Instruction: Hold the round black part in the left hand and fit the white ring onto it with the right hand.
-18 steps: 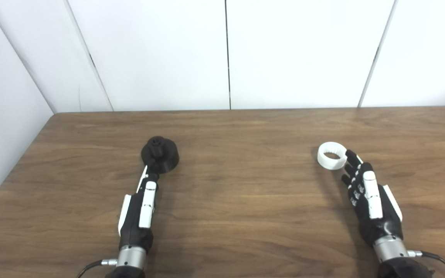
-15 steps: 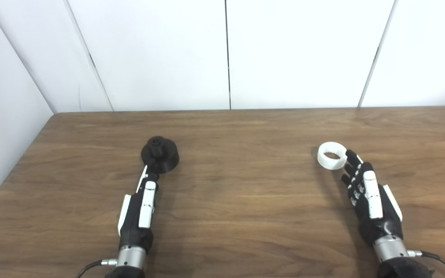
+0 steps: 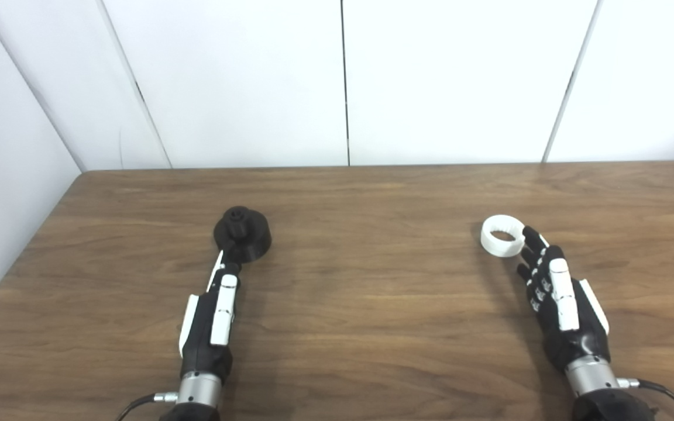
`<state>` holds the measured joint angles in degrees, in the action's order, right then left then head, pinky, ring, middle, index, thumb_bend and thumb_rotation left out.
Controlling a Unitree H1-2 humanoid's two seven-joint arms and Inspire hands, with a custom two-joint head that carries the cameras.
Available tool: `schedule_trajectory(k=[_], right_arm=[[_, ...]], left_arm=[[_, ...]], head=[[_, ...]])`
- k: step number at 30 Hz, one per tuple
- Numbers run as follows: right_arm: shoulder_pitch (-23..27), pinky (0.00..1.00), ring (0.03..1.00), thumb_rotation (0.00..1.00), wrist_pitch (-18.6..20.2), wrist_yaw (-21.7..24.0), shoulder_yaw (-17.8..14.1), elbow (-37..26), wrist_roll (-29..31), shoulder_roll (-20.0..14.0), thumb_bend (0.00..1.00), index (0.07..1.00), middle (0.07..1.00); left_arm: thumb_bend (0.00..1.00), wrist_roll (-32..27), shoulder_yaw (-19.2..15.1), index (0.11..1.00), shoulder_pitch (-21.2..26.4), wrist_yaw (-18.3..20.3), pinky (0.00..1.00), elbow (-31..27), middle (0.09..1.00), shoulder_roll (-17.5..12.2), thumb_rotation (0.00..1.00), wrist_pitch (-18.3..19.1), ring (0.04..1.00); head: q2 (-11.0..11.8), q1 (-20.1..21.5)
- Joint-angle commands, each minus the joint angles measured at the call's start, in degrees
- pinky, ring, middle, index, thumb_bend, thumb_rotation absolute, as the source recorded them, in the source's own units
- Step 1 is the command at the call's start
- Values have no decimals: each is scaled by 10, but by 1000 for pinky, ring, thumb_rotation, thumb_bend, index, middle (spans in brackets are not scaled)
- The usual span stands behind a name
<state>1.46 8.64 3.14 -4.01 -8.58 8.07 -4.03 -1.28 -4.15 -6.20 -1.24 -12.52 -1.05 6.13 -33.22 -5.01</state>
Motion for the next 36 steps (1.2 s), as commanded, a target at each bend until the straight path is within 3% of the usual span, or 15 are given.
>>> schedule_trajectory(k=[1, 8, 12, 16, 19, 24, 32, 36], right_arm=[[20, 1000, 1000, 1000, -7, 2, 1, -12, 2, 0, 435, 941, 997], [20, 1000, 1000, 1000, -13, 2, 2, -8, 2, 3, 437, 936, 985], [21, 1000, 1000, 1000, -12, 0, 3, -5, 0, 5, 433, 938, 992], [22, 1000, 1000, 1000, -19, 1, 3, 1, 5, 8, 442, 938, 995], [23, 1000, 1000, 1000, -30, 0, 5, 8, 1, 10, 437, 938, 992], [24, 1000, 1000, 1000, -40, 0, 6, 18, -1, 13, 430, 938, 985], [28, 1000, 994, 1000, -47, 0, 3, 24, 10, 19, 421, 931, 973], [27, 1000, 993, 1000, -41, -4, 5, 20, 3, 19, 422, 927, 974]], left_arm=[[449, 5, 2, 1000, 9, 4, 1000, -24, 1000, -9, 953, -3, 1000], [508, 15, -6, 1000, 13, 10, 1000, -36, 1000, -35, 750, 0, 1000], [541, 64, -5, 1000, 15, 24, 1000, -70, 1000, -89, 684, 38, 1000], [615, 75, -14, 1000, 29, 25, 974, -90, 1000, -116, 543, 64, 1000], [644, 96, -16, 1000, 38, 31, 952, -101, 1000, -144, 504, 81, 1000], [746, 168, -14, 974, 65, 34, 996, -99, 1000, -191, 399, 101, 1000], [883, 247, 4, 951, 126, 78, 958, -75, 1000, -272, 301, 146, 1000], [912, 259, 18, 943, 151, 101, 915, -45, 1000, -303, 277, 137, 1000]], head=[[0, -3], [0, -8], [0, -12], [1, -14], [1, -15], [2, -15], [4, -15], [4, -13]])
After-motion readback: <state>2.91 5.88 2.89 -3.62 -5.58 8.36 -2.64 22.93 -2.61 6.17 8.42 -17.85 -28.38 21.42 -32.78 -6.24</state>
